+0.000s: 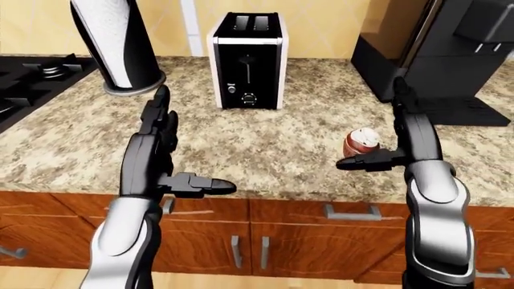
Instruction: Pick up the bowl with cake and place it on the tray. Pick up the cupcake and place it on the tray.
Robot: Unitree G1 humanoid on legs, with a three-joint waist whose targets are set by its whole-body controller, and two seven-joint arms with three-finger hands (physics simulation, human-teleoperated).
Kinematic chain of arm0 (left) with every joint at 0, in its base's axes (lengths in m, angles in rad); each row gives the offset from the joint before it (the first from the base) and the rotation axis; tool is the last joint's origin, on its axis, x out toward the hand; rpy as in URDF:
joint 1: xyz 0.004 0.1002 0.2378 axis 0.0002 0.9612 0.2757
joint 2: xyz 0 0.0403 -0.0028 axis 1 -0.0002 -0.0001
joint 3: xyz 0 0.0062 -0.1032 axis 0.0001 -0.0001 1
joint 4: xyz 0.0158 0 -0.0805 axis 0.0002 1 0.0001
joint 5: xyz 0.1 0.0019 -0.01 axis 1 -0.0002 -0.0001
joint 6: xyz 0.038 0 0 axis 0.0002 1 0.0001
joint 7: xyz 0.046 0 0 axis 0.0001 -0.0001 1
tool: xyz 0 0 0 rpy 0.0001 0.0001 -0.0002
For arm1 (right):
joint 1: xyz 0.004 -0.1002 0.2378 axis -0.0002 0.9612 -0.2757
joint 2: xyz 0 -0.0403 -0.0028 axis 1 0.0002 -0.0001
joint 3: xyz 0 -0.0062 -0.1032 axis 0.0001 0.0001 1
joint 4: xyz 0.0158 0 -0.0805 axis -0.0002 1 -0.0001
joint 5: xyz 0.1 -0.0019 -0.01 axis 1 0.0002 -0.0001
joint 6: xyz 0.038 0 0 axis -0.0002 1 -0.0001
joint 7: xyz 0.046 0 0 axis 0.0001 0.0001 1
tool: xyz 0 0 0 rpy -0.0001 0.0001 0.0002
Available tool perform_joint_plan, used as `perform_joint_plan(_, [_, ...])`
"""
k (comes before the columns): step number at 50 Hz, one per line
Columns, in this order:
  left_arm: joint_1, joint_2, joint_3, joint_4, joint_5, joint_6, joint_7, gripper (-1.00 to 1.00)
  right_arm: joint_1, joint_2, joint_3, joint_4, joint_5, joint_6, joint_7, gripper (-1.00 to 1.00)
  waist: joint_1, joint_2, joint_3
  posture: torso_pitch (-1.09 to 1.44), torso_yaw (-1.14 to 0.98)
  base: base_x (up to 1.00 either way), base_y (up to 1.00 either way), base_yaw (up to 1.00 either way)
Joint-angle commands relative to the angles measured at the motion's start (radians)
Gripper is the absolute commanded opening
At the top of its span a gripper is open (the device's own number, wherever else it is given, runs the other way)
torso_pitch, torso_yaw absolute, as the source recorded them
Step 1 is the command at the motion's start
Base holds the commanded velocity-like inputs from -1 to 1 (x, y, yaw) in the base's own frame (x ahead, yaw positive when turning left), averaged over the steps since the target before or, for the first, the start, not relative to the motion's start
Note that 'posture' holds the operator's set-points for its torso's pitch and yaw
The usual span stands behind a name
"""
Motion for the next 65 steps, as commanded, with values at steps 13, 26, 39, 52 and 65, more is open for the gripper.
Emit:
perform_joint_plan(13, [-0.018, 0.004, 0.005, -0.034, -0.001, -0.029, 0.003, 1.0, -0.074, 0.003, 0.005, 0.227, -0.062, -0.133, -0.049, 1.0, 0.001, 0.002, -0.024, 0.0, 0.0, 0.0, 0.0, 0.0])
perform_joint_plan(26, [-0.011, -0.003, -0.003, -0.035, 0.002, -0.033, 0.007, 1.0, -0.12, -0.03, -0.016, 0.37, -0.011, -0.192, -0.127, 1.0, 0.004, -0.002, -0.028, 0.0, 0.0, 0.0, 0.0, 0.0])
perform_joint_plan(39, [-0.006, -0.004, -0.006, -0.038, 0.005, -0.034, 0.005, 1.0, -0.109, -0.038, -0.02, 0.369, 0.0, -0.209, -0.132, -0.85, 0.007, -0.005, -0.031, 0.0, 0.0, 0.0, 0.0, 0.0])
perform_joint_plan(52, [-0.004, -0.004, -0.002, -0.044, 0.006, -0.032, 0.001, 1.0, -0.108, -0.058, -0.04, 0.059, -0.032, -0.032, -0.018, -1.0, 0.01, -0.004, -0.036, 0.0, 0.0, 0.0, 0.0, 0.0])
perform_joint_plan(65, [-0.038, 0.014, 0.018, -0.105, -0.01, 0.046, -0.001, 1.0, -0.145, -0.114, -0.065, -0.265, -0.061, 0.212, 0.138, -1.0, 0.005, 0.001, -0.046, 0.0, 0.0, -0.05, 0.0, 0.0])
